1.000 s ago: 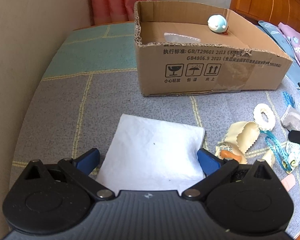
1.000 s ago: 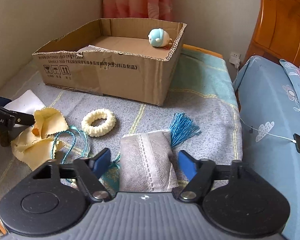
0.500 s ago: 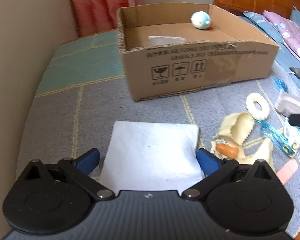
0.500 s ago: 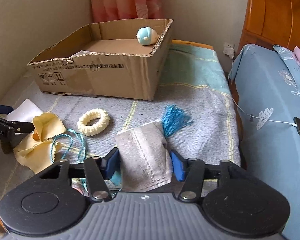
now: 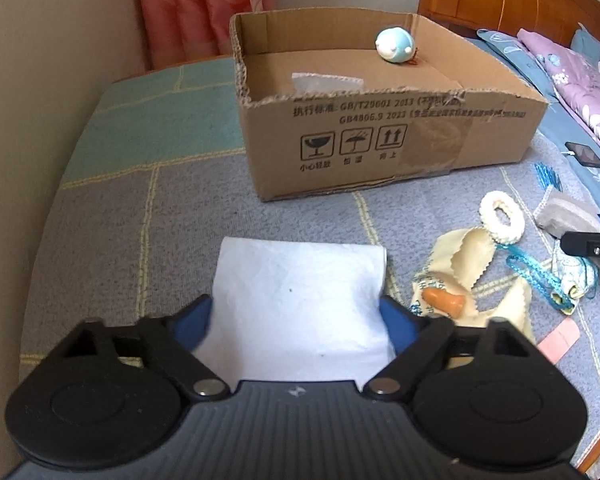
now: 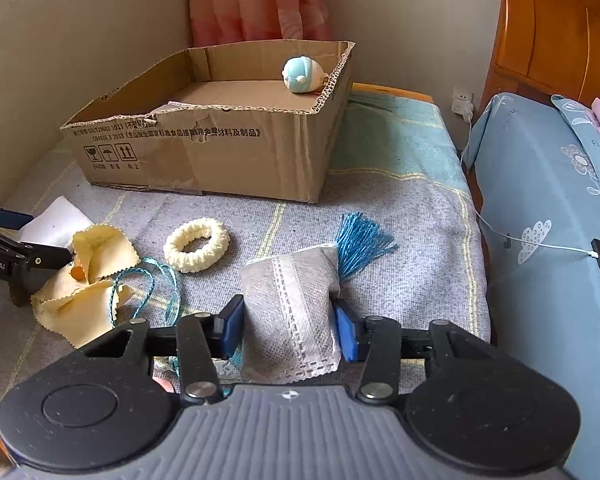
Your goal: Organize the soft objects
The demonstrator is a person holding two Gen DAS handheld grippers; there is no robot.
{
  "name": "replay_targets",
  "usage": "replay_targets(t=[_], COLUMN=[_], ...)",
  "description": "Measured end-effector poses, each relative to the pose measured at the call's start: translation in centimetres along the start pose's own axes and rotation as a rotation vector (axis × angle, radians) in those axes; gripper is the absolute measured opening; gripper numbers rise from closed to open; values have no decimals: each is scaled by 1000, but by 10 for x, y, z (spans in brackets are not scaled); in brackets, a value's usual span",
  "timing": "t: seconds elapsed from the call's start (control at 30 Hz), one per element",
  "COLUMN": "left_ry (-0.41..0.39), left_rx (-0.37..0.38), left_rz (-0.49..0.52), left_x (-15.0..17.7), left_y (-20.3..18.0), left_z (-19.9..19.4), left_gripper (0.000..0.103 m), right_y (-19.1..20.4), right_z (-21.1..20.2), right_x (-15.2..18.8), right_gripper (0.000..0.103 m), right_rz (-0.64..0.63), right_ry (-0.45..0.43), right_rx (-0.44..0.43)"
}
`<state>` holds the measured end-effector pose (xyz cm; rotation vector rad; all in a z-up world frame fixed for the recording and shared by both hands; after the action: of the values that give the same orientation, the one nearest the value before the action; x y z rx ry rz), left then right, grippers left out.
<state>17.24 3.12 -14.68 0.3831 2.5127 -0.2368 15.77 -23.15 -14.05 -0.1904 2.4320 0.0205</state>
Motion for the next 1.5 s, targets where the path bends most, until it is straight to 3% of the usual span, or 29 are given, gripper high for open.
replay_targets(t=[0.33,0.53,0.7,0.87,1.2,1.3,1.37,1.5], left_ry=[-15,-39,-50,-33,-10,-24,-27,-21], left_rx=[-12,-8,-10,-32,-30,-4,-8,-42], left_rz=[15,20,23,-2,-9,-23,-18,-9], left_x=[-8,-14,-15,-4,4,1,-1,-3], left_y=[2,1,4,13,14,16,16,21], left_z=[-13,-22,-23,-14,-9,-7,-8,-11], left_gripper=[48,40,42,67,71,63,46,28], right_y=[-2,-1,-2,-1,-1,0,2,4], right_z=[-4,-12,-21,-24,-27,-26,-27,-29], right_x=[-2,-5,-10,-11,-11,-11,-11,-11], right_gripper=[41,37,37,37,37,37,37,37], right_rz=[-2,-7,-13,-20,-25,-28,-29,-34], right_ry=[-9,-23,-46,-52,-54,-53,-54,-59], right_rx=[-8,3,14,22,32,32,31,27])
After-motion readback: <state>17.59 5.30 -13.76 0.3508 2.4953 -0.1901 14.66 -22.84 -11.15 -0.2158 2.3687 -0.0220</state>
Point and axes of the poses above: each gripper's, at about its wrist camera, not at the fingertips, and z roughly the way its jaws point, y to its left, x to its underside, the point moved 10 cm from there along z, roughly the way its jaws point, and after that the axes turned 6 degrees about x, right-handed, at the moved point
